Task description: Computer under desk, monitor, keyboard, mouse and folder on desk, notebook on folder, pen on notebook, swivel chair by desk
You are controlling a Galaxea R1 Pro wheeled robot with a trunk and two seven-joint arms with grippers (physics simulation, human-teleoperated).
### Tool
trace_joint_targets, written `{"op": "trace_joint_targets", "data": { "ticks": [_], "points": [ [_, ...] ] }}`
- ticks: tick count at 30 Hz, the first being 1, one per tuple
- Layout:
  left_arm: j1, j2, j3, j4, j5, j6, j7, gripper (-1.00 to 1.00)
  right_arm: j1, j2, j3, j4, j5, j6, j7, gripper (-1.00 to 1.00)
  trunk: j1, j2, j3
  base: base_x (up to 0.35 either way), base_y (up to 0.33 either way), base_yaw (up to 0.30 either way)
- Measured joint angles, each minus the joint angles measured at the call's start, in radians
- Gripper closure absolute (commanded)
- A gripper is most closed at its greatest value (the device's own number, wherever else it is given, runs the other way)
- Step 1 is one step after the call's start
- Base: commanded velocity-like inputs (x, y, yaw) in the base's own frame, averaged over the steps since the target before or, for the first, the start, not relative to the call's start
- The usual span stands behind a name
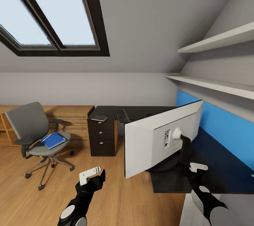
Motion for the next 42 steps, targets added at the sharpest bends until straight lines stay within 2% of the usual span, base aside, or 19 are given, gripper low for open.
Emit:
{"op": "trace_joint_targets", "data": {
  "ticks": [11,20,36,37,42],
  "points": [
    [0.000,0.000,0.003,0.000,0.000,0.000,0.000,-1.00,0.000,-0.002,0.000,-0.001,-0.001,-0.001,0.000,-1.00,0.000,0.000,0.000,0.133,0.000,0.000],
    [0.000,0.000,0.001,0.000,0.000,0.000,0.000,-1.00,0.000,-0.015,-0.001,-0.002,-0.001,-0.002,0.000,-1.00,0.000,0.000,0.000,0.111,-0.023,0.000],
    [0.000,0.000,0.002,0.000,0.000,0.001,0.000,-1.00,0.000,-0.015,-0.001,-0.006,-0.003,-0.018,0.000,-1.00,0.000,0.000,0.000,0.007,-0.002,0.000],
    [0.000,0.000,0.002,0.000,0.000,0.001,0.000,-1.00,0.000,-0.015,-0.001,-0.006,-0.003,-0.018,0.000,1.00,0.000,0.000,0.000,0.000,0.000,0.000],
    [0.000,0.000,0.002,0.000,0.000,0.001,0.000,-1.00,0.000,-0.016,-0.002,-0.006,-0.002,-0.018,-0.001,1.00,0.000,0.000,0.000,0.000,0.000,0.000]
  ]
}}
